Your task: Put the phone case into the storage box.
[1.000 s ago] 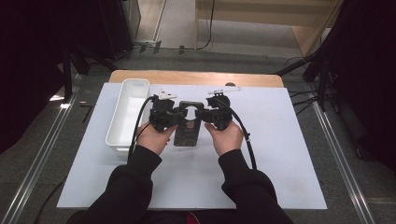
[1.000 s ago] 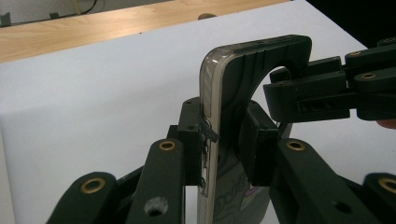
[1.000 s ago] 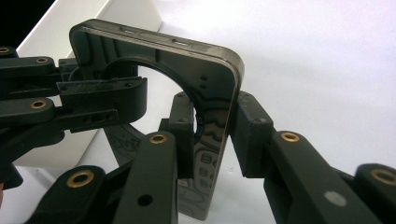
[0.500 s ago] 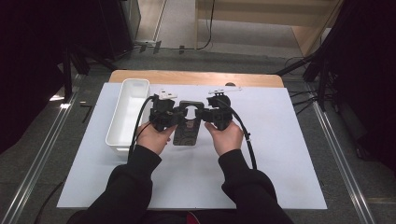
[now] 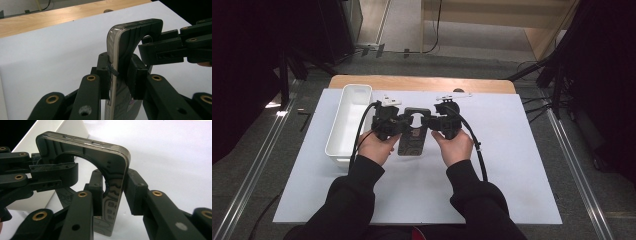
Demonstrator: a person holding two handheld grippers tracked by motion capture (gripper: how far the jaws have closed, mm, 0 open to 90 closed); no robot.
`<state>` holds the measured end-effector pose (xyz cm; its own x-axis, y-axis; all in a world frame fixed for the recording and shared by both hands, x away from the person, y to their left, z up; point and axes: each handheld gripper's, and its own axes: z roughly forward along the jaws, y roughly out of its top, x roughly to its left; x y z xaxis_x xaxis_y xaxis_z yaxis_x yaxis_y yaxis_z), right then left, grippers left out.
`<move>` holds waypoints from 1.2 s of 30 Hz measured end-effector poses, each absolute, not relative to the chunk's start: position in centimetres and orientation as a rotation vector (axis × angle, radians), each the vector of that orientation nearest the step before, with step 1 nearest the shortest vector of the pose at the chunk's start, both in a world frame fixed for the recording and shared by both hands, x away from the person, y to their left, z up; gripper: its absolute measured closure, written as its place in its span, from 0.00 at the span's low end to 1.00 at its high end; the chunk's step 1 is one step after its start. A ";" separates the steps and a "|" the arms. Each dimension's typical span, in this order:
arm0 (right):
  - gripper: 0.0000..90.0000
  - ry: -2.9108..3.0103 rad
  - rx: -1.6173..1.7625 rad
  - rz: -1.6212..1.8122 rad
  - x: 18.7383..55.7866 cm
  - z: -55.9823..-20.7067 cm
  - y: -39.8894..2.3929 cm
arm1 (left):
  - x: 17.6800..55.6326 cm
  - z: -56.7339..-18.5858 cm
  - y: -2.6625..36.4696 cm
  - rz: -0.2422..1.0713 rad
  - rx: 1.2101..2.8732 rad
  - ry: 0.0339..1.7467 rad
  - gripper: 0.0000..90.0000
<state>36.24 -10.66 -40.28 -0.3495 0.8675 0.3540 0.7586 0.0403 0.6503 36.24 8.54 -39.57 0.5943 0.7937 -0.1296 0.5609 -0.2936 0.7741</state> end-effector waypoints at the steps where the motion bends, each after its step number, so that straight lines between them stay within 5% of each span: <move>1: 0.75 2.163 1.702 1.203 36.2 -40.3 -10.7 | 36.2 -39.6 8.5 0.352 1.993 1.075 0.83; 11: 0.69 2.172 1.669 1.219 36.3 -40.3 -10.7 | 36.3 -39.5 8.6 0.330 1.993 1.062 0.83; 26: 0.44 2.216 1.618 1.250 36.2 -40.3 -11.1 | 36.2 -39.3 8.7 0.315 1.983 1.054 0.83; 36: 0.39 2.287 1.564 1.278 35.4 -40.1 -11.7 | 36.5 -39.1 9.2 0.287 1.980 1.062 0.83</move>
<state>35.42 -11.69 -40.08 -0.4714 0.8047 0.3609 0.7289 0.1252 0.6731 36.53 9.16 -39.07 0.6130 0.7696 -0.1786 0.5751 -0.2796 0.7688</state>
